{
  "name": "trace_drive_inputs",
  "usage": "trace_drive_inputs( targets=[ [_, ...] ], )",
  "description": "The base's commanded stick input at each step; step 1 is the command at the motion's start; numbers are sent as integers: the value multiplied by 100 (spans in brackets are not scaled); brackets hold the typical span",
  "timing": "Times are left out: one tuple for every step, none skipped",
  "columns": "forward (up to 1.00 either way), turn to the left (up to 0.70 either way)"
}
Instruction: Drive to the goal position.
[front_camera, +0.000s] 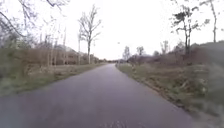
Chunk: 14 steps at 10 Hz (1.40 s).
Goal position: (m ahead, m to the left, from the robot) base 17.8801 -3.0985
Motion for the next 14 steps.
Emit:
trace_drive_inputs(
  targets=[
    [70,0],
    [70,0],
    [70,0],
    [70,0],
    [70,0],
    [70,0],
    [70,0],
    [70,0],
    [70,0],
    [70,0],
    [70,0],
    [70,0],
    [70,-27],
    [70,-27]
  ],
)
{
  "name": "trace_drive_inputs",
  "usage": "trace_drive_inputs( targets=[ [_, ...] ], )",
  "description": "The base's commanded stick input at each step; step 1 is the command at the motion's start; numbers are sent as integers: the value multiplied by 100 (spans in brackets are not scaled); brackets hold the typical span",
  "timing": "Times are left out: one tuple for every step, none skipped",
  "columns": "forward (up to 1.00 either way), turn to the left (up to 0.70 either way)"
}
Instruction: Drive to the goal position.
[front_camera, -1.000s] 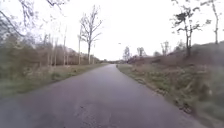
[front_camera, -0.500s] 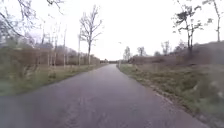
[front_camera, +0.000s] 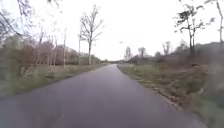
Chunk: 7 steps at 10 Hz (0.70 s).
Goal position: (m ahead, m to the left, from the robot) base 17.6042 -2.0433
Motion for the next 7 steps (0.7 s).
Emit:
trace_drive_inputs(
  targets=[
    [70,-27],
    [70,-27],
    [70,-27],
    [70,-27],
    [70,-11],
    [70,0],
    [70,0]
  ],
)
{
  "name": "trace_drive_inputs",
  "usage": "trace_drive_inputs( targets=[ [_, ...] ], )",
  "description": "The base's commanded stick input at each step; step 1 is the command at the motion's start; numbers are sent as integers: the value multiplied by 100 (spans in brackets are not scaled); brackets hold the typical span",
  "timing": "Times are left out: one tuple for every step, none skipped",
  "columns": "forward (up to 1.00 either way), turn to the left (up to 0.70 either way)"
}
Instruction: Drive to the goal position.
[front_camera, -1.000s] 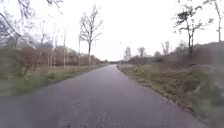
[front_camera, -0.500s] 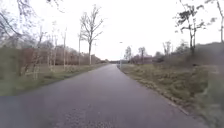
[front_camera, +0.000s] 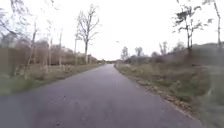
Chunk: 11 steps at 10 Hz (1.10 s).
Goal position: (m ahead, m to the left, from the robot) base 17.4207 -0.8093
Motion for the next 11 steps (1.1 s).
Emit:
trace_drive_inputs(
  targets=[
    [70,0],
    [70,0],
    [70,0],
    [70,0],
    [70,0],
    [70,0],
    [70,0],
    [70,0],
    [70,0],
    [70,0],
    [70,0]
  ],
)
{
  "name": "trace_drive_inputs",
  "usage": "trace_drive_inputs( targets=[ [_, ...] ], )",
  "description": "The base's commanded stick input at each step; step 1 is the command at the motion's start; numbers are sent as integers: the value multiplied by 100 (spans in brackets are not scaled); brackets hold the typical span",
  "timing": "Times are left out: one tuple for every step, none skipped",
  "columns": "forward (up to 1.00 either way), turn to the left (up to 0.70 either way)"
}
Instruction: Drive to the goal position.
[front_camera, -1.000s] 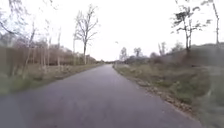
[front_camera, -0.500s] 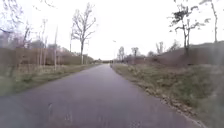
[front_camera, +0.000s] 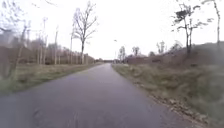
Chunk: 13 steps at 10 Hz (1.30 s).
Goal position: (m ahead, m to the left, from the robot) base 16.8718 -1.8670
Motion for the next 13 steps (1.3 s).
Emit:
trace_drive_inputs(
  targets=[
    [70,0],
    [70,0],
    [70,0],
    [70,0],
    [70,0],
    [70,0],
    [70,0],
    [70,0],
    [70,0],
    [70,0],
    [70,0],
    [70,0],
    [70,0]
  ],
)
